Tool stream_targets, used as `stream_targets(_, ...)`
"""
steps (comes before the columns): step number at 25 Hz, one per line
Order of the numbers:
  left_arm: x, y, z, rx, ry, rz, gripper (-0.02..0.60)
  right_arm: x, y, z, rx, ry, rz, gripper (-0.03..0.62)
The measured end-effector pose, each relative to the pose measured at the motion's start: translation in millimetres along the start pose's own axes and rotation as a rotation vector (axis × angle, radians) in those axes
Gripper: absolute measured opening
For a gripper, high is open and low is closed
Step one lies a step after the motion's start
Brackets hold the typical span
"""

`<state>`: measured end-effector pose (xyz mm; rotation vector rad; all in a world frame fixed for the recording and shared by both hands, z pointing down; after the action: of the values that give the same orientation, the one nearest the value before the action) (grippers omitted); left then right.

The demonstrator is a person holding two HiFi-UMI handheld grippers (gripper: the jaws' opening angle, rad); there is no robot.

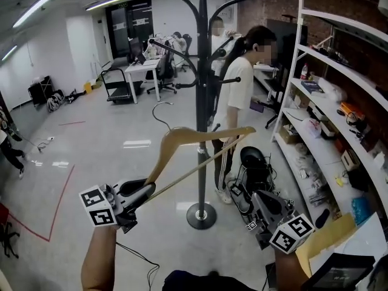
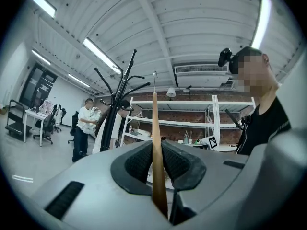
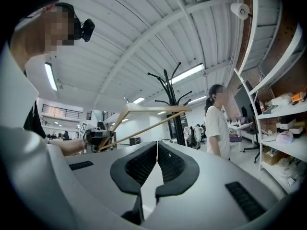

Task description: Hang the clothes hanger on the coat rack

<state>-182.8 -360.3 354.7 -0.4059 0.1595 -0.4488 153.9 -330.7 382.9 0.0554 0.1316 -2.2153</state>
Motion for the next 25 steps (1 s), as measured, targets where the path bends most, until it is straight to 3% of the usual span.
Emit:
stream_targets(5, 21, -47, -22, -0.003, -0.064, 0.039, 0.046, 35, 14, 6, 0.014, -0.014, 0.007, 0.006)
stream_targets(15, 49, -151, -58, 0.004, -0.176, 0.225, 0.047, 108, 20, 23, 0.014, -0.03, 0.157, 0.006)
stream_targets(25, 78, -213, -73, 0.013, -0.305, 0.385, 0.048, 128, 24, 32, 0.012, -0.055, 0.307, 0.006)
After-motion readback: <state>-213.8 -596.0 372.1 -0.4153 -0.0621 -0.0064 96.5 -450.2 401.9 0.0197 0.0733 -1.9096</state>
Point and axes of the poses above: the fingertips, and each gripper's own axes: x forward along the fingers, y to its right, z out of its underside, the point moved 4 cm from there along -x, backward along the fingers, and after that the axes turned 14 degrees about -x, right-handed, at the moved point
